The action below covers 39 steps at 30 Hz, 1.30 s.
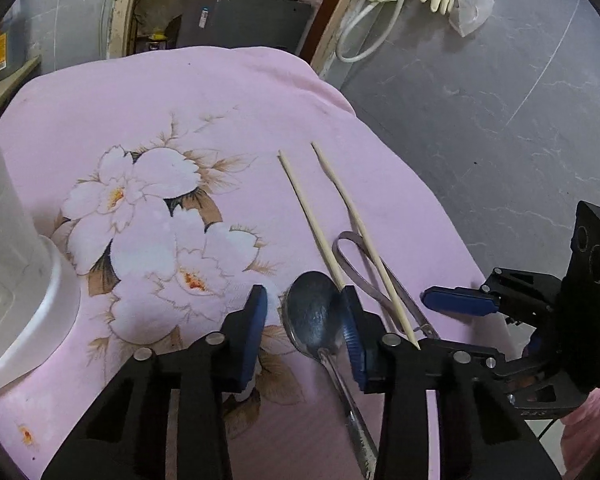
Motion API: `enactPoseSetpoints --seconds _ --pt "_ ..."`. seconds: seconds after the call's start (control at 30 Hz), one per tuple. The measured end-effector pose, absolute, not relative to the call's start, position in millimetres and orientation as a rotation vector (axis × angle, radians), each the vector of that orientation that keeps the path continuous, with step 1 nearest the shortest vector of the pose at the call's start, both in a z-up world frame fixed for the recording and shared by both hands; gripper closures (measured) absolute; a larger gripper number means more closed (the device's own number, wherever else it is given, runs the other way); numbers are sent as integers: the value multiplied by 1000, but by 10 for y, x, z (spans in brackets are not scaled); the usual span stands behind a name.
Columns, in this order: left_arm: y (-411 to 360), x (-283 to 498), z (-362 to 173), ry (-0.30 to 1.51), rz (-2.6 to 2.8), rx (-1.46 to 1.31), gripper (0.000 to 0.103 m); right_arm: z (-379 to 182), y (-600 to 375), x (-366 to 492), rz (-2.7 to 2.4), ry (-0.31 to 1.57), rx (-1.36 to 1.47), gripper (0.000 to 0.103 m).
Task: Organize utensils
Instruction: 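Close the left gripper on the steel spoon while the right gripper grasps the silver scissors, then lift the spoon and scissors and carry both over the white caddy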
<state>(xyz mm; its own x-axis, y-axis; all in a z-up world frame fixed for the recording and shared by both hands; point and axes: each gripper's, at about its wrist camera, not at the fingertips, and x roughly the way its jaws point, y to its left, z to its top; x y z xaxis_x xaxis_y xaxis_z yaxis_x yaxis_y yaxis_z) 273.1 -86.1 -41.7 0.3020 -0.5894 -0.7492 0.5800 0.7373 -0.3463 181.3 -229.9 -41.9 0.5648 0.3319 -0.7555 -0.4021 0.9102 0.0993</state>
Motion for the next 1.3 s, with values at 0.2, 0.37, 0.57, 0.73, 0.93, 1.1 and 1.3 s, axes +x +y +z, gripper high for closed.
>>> enactPoseSetpoints --seconds 0.2,0.37,0.57,0.73,0.93,1.1,1.3 --pt "-853 2775 -427 1014 -761 -34 85 -441 -2249 1852 407 875 -98 73" --pt "-903 2765 -431 1019 -757 -18 95 -446 -2267 1899 373 876 -74 85" --pt "-904 2752 -433 1028 -748 -24 99 -423 -2344 1801 340 866 -65 86" --pt "-836 2672 -411 1030 -700 -41 101 -389 -2484 1630 305 879 -63 86" --pt "-747 2590 -386 1010 -675 -66 101 -391 -2527 1626 298 906 -73 84" --pt "-718 2573 -364 992 -655 -81 102 -416 -2386 1866 307 917 -81 72" --pt "-687 2561 -337 972 -634 -103 103 -430 -2286 2017 264 916 -137 82"
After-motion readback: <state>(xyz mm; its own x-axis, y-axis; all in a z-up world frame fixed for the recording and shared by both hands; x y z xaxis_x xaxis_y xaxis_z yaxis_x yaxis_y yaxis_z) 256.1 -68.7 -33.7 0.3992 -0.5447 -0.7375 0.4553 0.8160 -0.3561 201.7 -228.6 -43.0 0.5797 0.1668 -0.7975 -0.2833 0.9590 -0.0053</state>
